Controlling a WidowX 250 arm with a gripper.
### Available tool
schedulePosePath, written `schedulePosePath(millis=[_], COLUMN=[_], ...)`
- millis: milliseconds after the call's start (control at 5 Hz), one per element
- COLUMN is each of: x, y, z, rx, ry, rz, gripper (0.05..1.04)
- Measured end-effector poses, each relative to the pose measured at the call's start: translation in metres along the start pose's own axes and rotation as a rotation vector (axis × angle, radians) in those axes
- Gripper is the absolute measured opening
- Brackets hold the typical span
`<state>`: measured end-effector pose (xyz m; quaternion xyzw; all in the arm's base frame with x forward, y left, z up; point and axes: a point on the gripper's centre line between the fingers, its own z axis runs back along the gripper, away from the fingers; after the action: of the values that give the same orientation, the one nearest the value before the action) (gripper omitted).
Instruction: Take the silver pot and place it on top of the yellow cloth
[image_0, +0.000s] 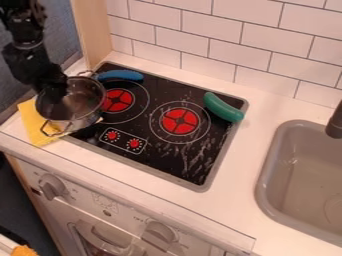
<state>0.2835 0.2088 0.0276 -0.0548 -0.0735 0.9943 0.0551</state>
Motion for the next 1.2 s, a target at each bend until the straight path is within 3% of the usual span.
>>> schedulePosePath(millis=[200, 400, 600, 800, 1200], x=[-0.002, 0.001, -0.001, -0.005, -0.018], y=[-0.007, -0.011, -0.014, -0.017, 0.001], z=[0.004, 0.007, 0.014, 0.035, 0.080], rx=[-0.011, -0.023, -0.035, -0.072, -0.145], ry=[0.008, -0.025, -0.021, 0.020, 0.093], rz=[0.012, 0.016, -0.020, -0.002, -0.079], gripper=[0.897, 1.013, 1.007, 1.003, 1.001])
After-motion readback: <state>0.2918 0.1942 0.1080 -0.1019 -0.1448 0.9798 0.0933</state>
